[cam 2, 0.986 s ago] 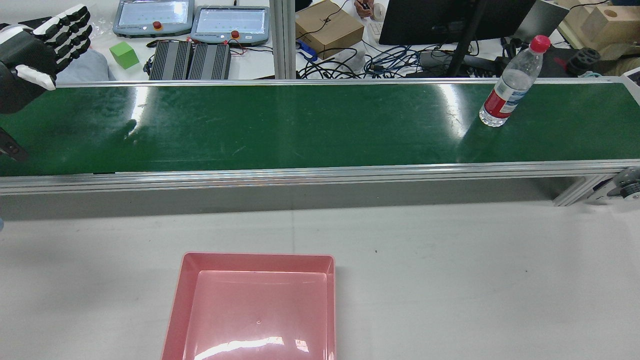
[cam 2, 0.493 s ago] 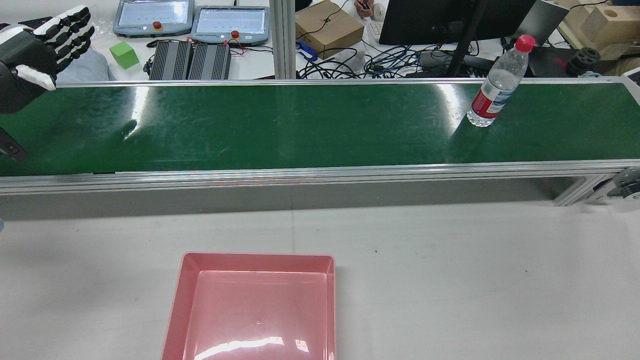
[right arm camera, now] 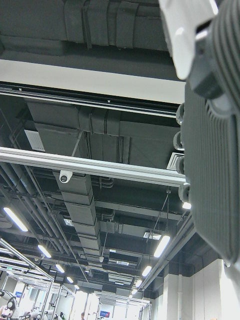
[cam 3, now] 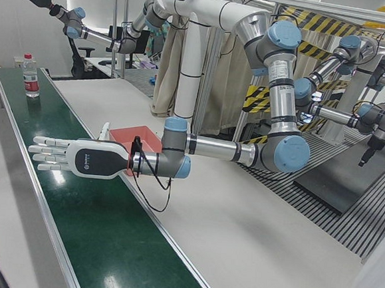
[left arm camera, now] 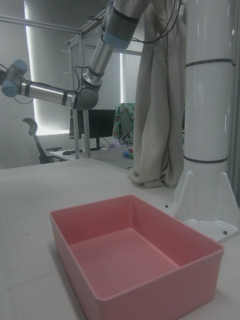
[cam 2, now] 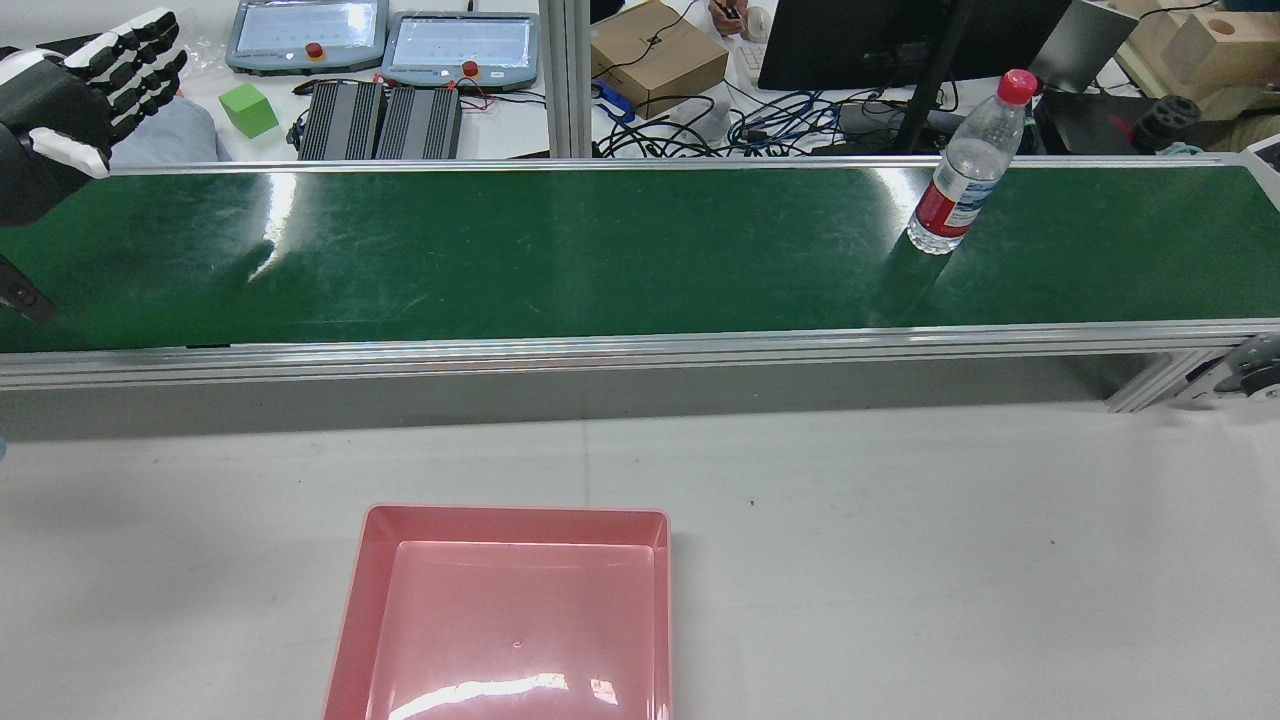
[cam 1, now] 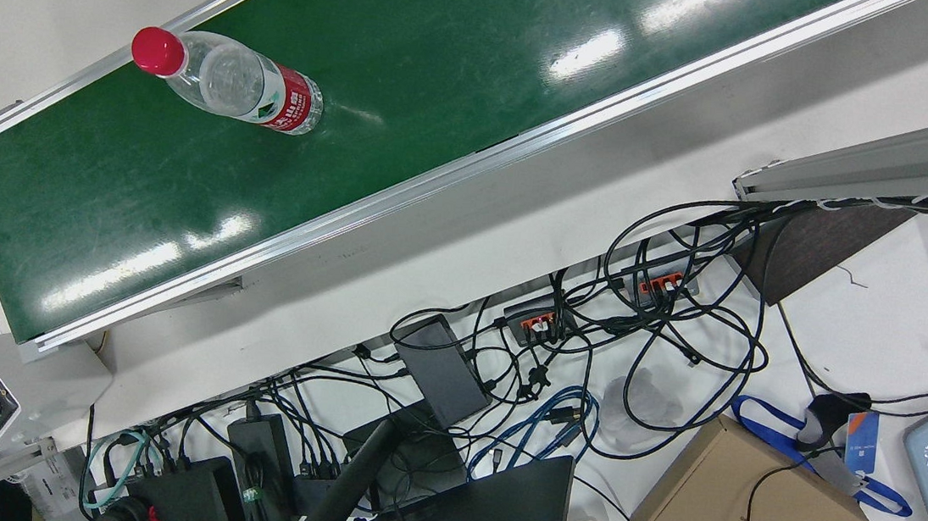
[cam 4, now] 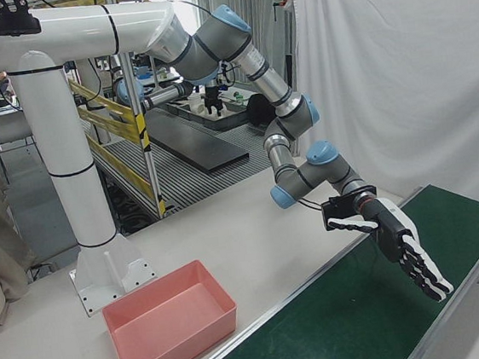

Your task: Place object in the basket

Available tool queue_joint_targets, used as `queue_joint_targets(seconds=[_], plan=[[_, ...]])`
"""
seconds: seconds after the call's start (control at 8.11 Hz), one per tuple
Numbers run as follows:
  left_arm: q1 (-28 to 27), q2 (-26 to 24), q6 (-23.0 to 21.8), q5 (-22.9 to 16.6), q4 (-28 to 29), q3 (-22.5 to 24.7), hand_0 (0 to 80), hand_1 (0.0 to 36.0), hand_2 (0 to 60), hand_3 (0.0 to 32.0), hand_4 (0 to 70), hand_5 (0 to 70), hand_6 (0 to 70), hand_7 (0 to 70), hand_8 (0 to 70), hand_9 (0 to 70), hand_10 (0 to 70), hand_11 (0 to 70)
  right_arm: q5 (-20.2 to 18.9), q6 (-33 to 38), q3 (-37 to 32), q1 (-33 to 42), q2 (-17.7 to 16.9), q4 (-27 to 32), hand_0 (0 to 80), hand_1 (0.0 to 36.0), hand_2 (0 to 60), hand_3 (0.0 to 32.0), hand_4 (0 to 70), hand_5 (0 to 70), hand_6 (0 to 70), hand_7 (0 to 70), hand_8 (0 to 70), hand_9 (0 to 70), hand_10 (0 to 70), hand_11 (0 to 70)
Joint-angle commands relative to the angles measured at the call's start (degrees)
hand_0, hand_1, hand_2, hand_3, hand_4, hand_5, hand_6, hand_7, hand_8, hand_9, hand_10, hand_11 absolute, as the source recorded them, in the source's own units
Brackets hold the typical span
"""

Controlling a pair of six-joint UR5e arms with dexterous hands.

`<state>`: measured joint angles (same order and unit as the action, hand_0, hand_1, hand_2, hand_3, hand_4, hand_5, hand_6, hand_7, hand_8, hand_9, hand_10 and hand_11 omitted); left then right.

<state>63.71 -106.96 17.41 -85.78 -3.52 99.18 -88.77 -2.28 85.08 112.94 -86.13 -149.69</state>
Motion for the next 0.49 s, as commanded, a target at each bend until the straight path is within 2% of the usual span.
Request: queue_joint_targets(seconds=[0.0,0.37], plan=[[0.01,0.0,-0.01,0.0,0.0,0.05,49.8,0.3,0.0,2.0,0.0,8.1,0.0,0.0,1.3,1.9,0.0,0.0,0.0,0.0,0.0,0.0,0.0,0.01,0.0,0.0,0.0,0.0,0.0,0.0,0.0,0.0,0.0,0.0,0.0,0.0],[-0.08,0.0,-0.01,0.0,0.0,0.05,49.7,0.2,0.0,1.8,0.0,7.9,0.0,0.0,1.4,2.0,0.0,0.0,0.0,0.0,0.0,0.0,0.0,0.01,0.0,0.0,0.0,0.0,0.0,0.0,0.0,0.0,0.0,0.0,0.0,0.0]])
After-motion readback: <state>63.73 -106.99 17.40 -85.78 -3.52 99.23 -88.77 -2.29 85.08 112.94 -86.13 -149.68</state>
